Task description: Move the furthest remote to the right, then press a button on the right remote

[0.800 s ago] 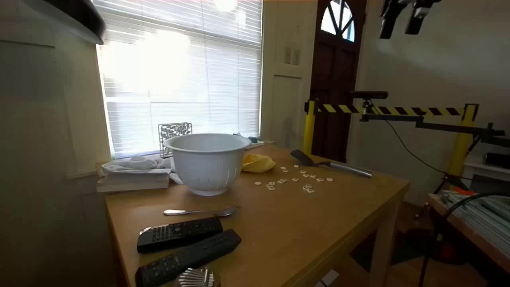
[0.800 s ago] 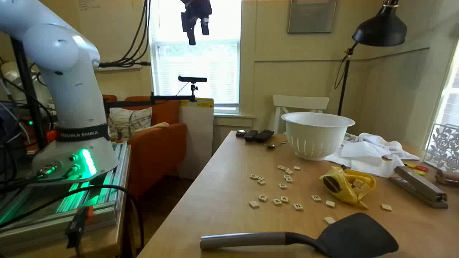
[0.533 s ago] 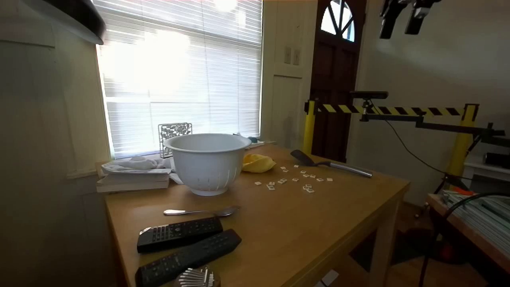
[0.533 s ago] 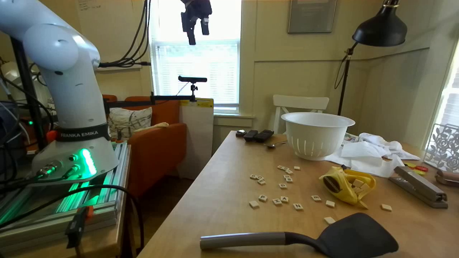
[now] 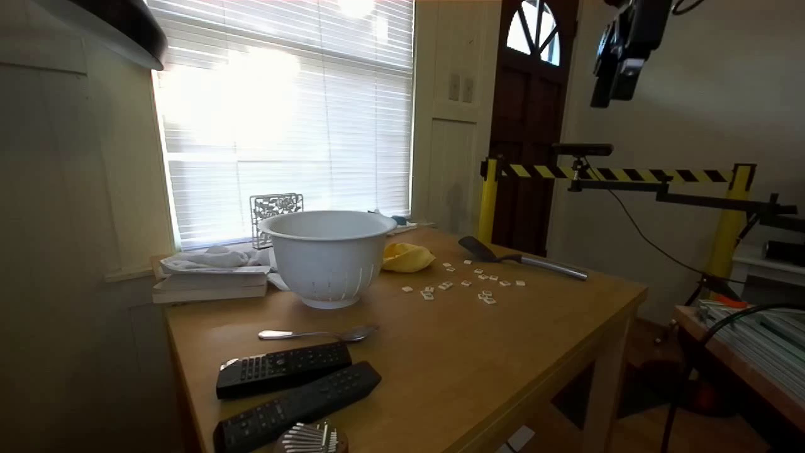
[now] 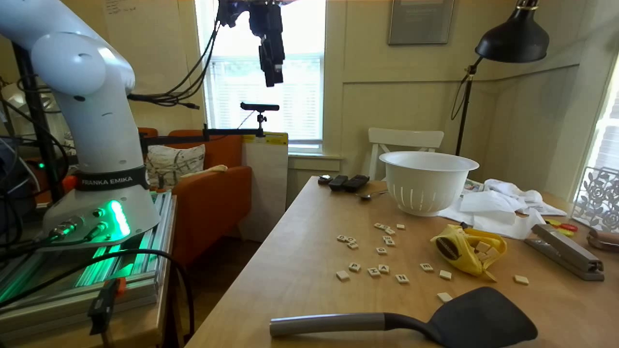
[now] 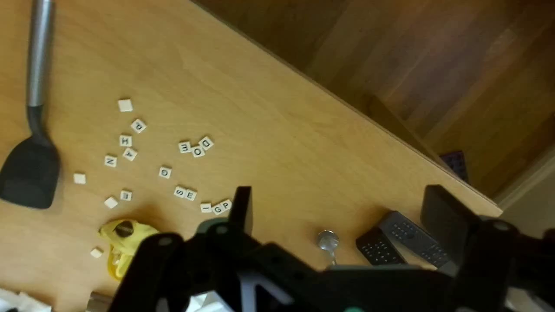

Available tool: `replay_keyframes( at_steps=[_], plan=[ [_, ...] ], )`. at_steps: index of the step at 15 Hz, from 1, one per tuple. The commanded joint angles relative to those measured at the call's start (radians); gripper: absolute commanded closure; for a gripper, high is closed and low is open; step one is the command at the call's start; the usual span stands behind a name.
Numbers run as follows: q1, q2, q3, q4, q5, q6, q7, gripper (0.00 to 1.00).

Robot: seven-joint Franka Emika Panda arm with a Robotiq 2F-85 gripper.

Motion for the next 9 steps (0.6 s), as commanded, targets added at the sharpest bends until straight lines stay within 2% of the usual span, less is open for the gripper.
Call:
replay_keyframes(
  at_steps=[1, 4, 9],
  plan=[
    [-0.004, 0.138, 0.016, -0.039, 0.115, 0.182, 0.139, 0.00],
    [-0.007, 0.265, 0.030, -0.040, 0.194, 0.337, 0.241, 0.00],
    [0.030, 0.461, 0.074, 0.056, 0.318, 0.550, 0.366, 0.00]
  ],
)
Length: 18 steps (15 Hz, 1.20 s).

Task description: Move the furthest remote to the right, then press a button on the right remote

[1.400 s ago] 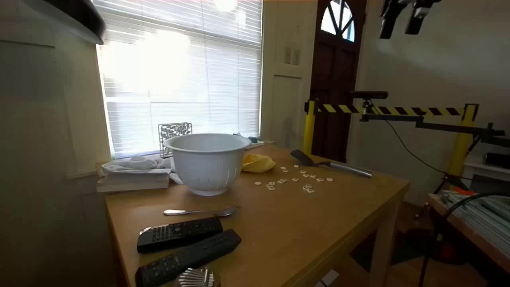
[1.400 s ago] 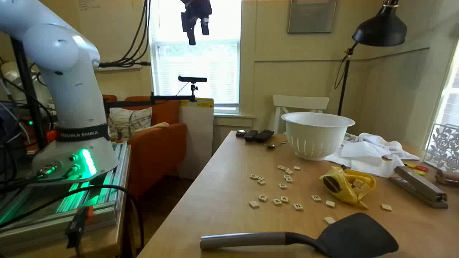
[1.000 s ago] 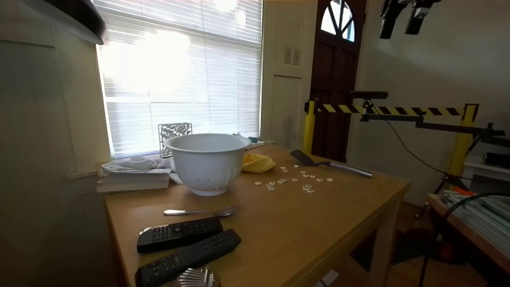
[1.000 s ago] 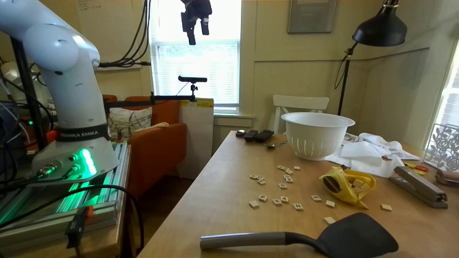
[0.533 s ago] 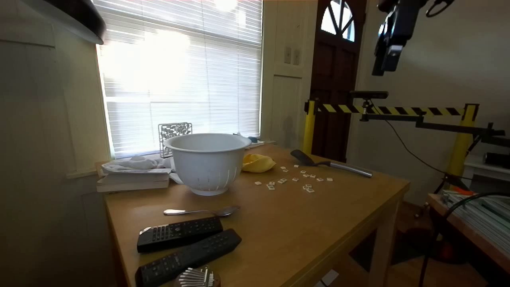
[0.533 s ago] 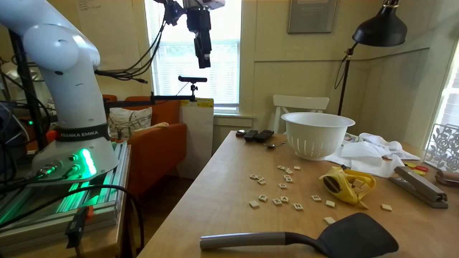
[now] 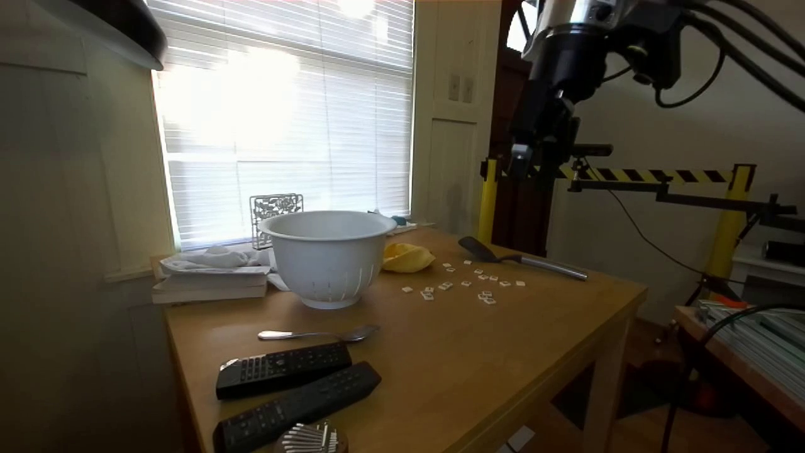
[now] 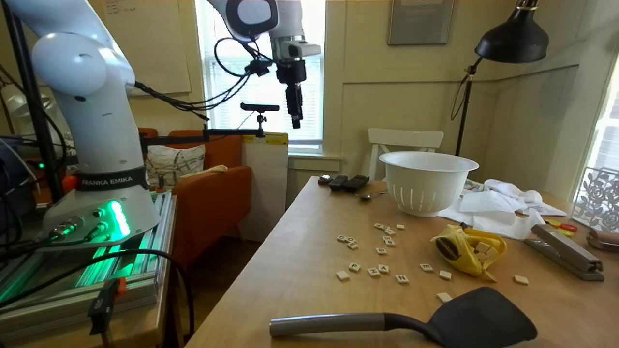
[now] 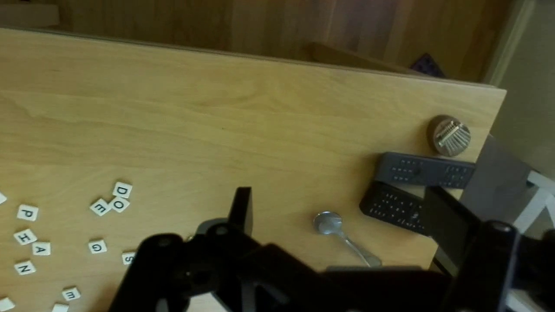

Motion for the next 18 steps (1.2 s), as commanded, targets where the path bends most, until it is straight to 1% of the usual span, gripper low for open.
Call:
replay_keyframes(
  at_steps=[1, 2, 3, 5, 7, 9, 10, 11, 12, 14, 17, 18],
  plan=[
    [0.031, 0.145, 0.053, 0.111, 0.049, 0.125, 0.065, 0.00],
    [0.029, 0.182, 0.082, 0.140, -0.001, 0.169, 0.078, 0.00],
    [0.016, 0.220, 0.112, 0.173, -0.073, 0.191, 0.104, 0.00],
    [-0.004, 0.288, 0.154, 0.243, -0.228, 0.204, 0.151, 0.00],
    [0.004, 0.350, 0.164, 0.312, -0.387, 0.210, 0.179, 0.00],
    [0.021, 0.413, 0.144, 0.384, -0.540, 0.191, 0.181, 0.00],
    [0.035, 0.450, 0.124, 0.419, -0.573, 0.182, 0.137, 0.00],
    [0.048, 0.474, 0.111, 0.449, -0.554, 0.154, 0.141, 0.00],
    [0.060, 0.396, 0.102, 0.360, -0.511, 0.191, 0.151, 0.00],
    [0.072, 0.446, 0.082, 0.407, -0.514, 0.183, 0.131, 0.00],
    [0.077, 0.468, 0.077, 0.427, -0.513, 0.180, 0.125, 0.00],
    [0.081, 0.478, 0.063, 0.416, -0.584, 0.248, 0.163, 0.00]
  ],
)
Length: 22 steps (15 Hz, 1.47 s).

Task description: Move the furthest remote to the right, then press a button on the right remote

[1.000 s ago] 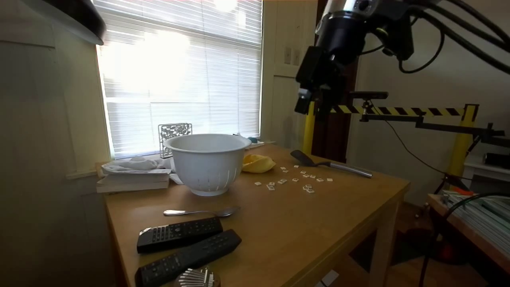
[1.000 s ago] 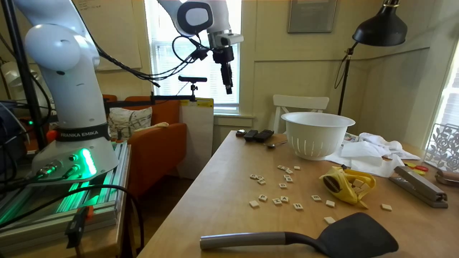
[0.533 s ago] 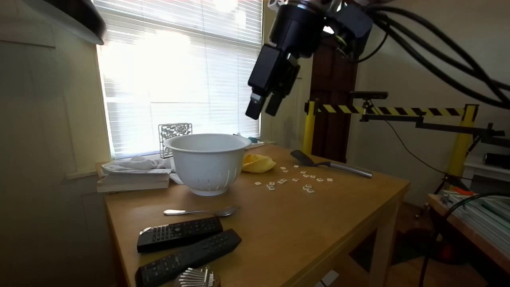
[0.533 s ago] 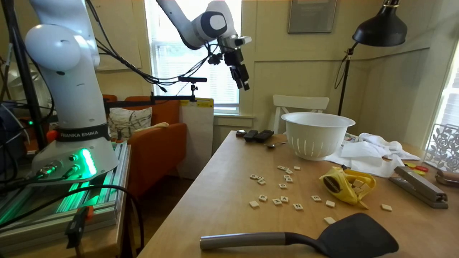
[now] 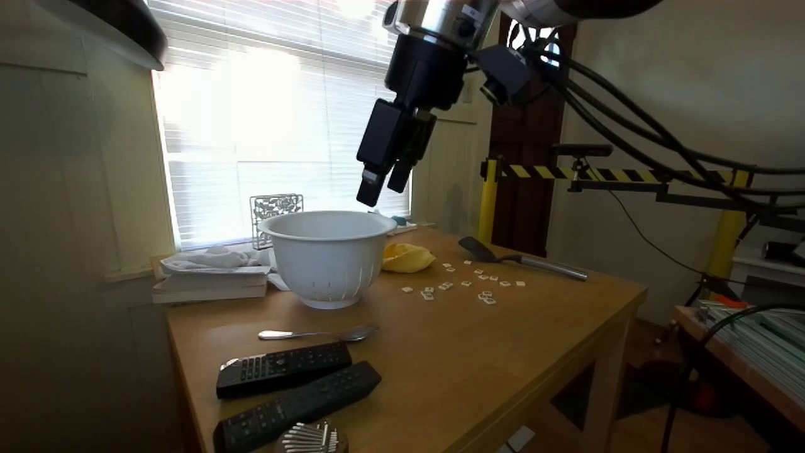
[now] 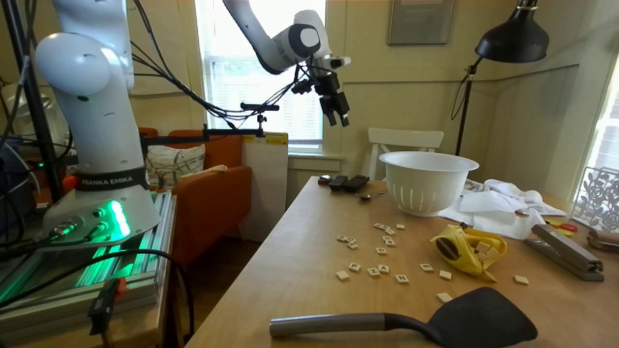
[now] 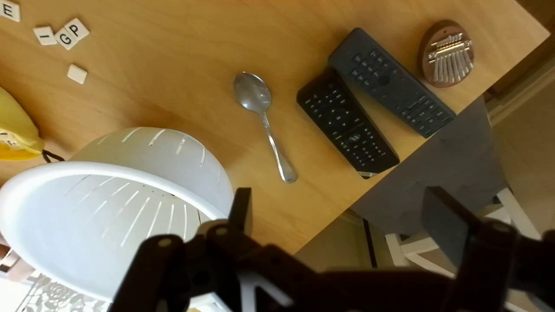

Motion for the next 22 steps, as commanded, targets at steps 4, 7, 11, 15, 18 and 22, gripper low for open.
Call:
replay_keyframes(
  at_steps=[4, 7, 11, 15, 18, 22],
  plan=[
    [0.082, 0.168, -0.131, 0.088, -0.408, 0.237, 0.234, 0.00],
    [0.135, 0.284, -0.190, 0.182, -0.552, 0.274, 0.371, 0.00],
    [0.187, 0.423, -0.227, 0.298, -0.592, 0.281, 0.425, 0.00],
    [0.216, 0.530, -0.249, 0.389, -0.578, 0.281, 0.410, 0.00],
    [0.197, 0.579, -0.228, 0.424, -0.549, 0.277, 0.361, 0.00],
    [0.166, 0.620, -0.193, 0.443, -0.522, 0.262, 0.300, 0.00]
  ],
)
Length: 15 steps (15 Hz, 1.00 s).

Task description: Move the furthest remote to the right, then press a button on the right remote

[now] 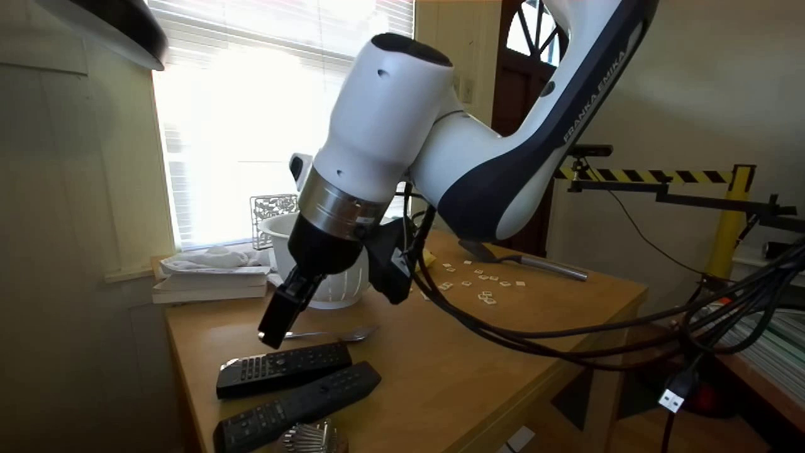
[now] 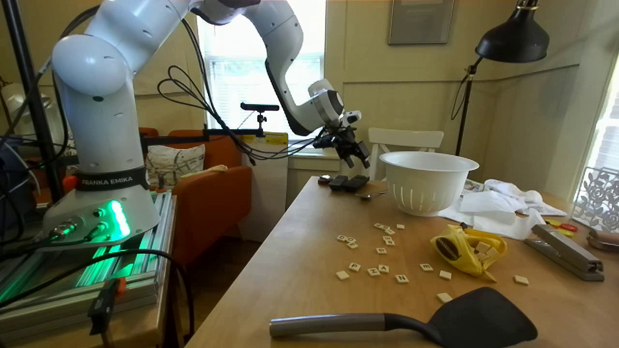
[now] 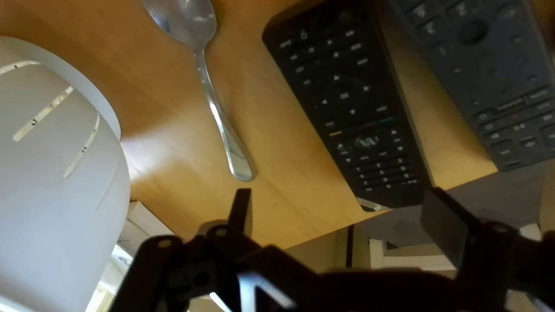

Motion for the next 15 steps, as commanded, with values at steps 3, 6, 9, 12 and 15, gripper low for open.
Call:
replay_keyframes(
  at_steps=[3, 6, 9, 12, 15],
  plan=[
    [-0.064, 0.060, 0.069, 0.037, 0.040, 0.005, -0.103, 0.00],
    [-0.109, 0.071, 0.120, 0.036, 0.059, -0.007, -0.155, 0.00],
    [-0.140, 0.084, 0.150, 0.046, 0.063, -0.014, -0.184, 0.00],
    [-0.170, 0.098, 0.175, 0.055, 0.071, -0.019, -0.218, 0.00],
    [-0.203, 0.113, 0.204, 0.063, 0.084, -0.025, -0.251, 0.00]
  ],
)
